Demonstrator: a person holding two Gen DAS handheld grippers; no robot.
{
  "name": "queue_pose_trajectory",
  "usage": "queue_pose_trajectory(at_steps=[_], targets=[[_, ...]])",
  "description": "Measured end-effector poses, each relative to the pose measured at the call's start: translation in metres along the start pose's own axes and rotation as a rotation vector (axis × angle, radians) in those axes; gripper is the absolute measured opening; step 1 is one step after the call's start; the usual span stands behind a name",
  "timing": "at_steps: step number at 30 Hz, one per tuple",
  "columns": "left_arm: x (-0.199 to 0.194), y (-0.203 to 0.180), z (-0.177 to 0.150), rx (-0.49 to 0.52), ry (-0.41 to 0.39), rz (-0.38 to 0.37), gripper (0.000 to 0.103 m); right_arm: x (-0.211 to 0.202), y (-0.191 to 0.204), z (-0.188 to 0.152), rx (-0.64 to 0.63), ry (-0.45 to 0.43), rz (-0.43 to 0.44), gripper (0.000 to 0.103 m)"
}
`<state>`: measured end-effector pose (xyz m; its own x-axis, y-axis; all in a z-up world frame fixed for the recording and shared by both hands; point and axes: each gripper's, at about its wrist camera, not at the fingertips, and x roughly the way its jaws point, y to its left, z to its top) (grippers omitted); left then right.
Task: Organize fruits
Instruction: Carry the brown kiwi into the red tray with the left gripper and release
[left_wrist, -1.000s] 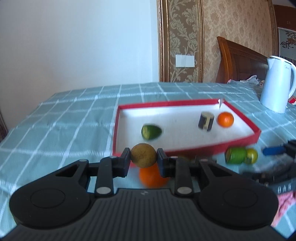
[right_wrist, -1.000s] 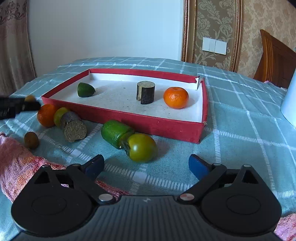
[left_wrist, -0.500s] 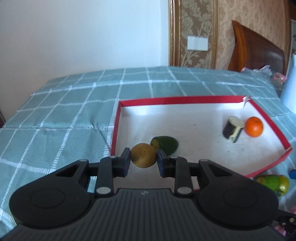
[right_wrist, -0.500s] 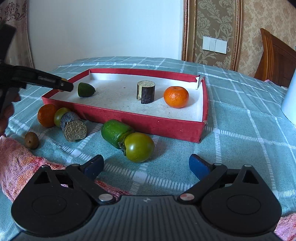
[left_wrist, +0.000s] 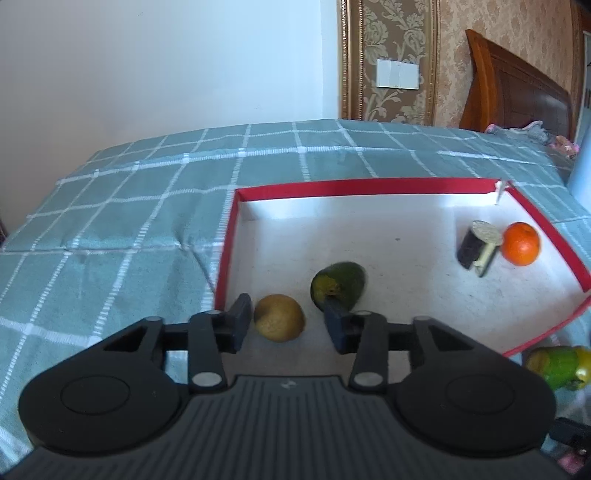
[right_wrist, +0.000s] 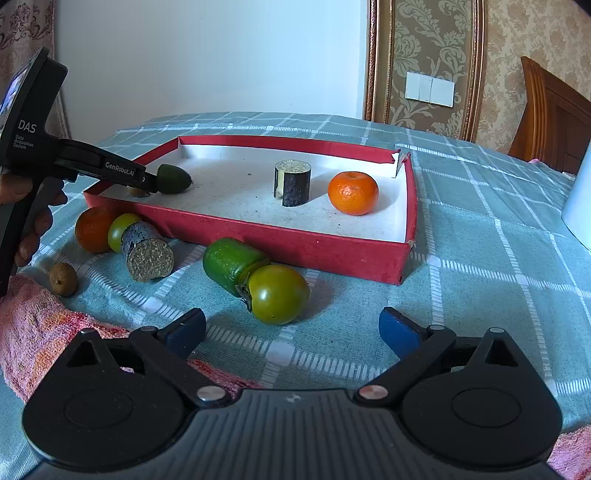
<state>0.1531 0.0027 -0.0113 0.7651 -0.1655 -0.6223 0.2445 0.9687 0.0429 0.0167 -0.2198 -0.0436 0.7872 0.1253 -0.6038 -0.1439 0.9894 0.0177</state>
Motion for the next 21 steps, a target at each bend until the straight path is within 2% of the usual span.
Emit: queue_pose_trajectory(at_steps=[1,2,3,5,9,11,16,21], targets=[[-0.002,-0.002,-0.001,0.0,-0.003,-0.01,0.054,0.0,0.0,0.0,0.0,0.0,0.0,0.101],[-0.006,-0.004,-0.003,0.004,-0.012,-0.01,0.063,0.0,0.0,0.0,0.0,0.0,0.0,0.101],[-0.009,-0.008,-0.004,0.012,-0.025,0.01,0.078,0.0,0.0,0.0,0.0,0.0,0.0,0.102],[-0.019,-0.013,-0.007,0.035,-0.059,0.018,0.084,0.001,0.001,0.0,-0.001,0.001,0.002,0.102],[-0.04,-0.021,-0.014,0.074,-0.118,0.075,0.094,0.001,0.002,0.0,0.0,0.002,0.002,0.102],[-0.053,-0.02,-0.02,0.07,-0.151,0.081,0.094,0.001,0.002,0.0,0.0,0.001,0.002,0.103],[-0.089,-0.012,-0.047,0.02,-0.212,0.036,0.099,0.002,0.001,0.0,0.0,0.002,0.002,0.103],[-0.106,-0.004,-0.08,0.032,-0.203,-0.011,0.103,0.001,0.001,0.0,0.0,0.002,0.003,0.103]])
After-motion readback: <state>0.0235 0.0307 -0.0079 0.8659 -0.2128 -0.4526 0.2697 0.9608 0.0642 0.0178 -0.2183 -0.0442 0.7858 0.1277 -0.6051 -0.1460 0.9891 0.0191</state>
